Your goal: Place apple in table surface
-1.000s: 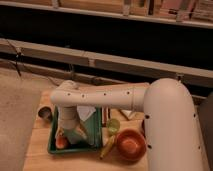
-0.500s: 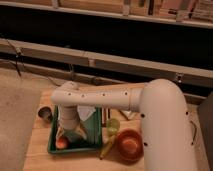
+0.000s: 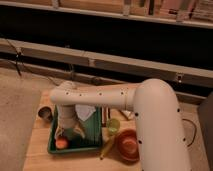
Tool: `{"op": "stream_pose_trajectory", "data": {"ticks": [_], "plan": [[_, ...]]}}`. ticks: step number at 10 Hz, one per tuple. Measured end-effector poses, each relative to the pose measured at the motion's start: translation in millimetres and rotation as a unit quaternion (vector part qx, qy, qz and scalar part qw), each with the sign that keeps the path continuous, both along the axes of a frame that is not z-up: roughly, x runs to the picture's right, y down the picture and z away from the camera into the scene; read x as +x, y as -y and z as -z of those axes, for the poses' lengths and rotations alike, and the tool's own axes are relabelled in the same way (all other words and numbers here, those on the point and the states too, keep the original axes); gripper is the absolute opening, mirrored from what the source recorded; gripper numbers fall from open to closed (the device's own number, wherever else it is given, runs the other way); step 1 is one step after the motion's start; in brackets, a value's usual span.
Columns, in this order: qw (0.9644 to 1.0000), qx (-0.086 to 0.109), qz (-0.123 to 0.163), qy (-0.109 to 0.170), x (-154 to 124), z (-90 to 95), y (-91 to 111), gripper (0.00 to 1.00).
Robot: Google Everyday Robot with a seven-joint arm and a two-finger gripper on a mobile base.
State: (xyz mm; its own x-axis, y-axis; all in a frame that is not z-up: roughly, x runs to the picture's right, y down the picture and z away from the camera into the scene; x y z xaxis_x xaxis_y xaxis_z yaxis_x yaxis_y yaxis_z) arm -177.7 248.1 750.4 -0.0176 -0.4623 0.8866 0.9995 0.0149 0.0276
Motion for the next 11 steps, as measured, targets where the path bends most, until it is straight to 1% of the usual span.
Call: {"op": "stream_pose_trajectory", "data": {"ticks": [4,6,11], "plan": [[1.0,-0.005,0.003,0.004,-9.4,-6.1,1.4,0.8],[1.0,-0.008,0.001,0.003,-11.7,-7.9,0.9,0.8],[0.9998,-0.017,-0.004,0.005,-26.0,-8.2,-8.7,0.8]]}}
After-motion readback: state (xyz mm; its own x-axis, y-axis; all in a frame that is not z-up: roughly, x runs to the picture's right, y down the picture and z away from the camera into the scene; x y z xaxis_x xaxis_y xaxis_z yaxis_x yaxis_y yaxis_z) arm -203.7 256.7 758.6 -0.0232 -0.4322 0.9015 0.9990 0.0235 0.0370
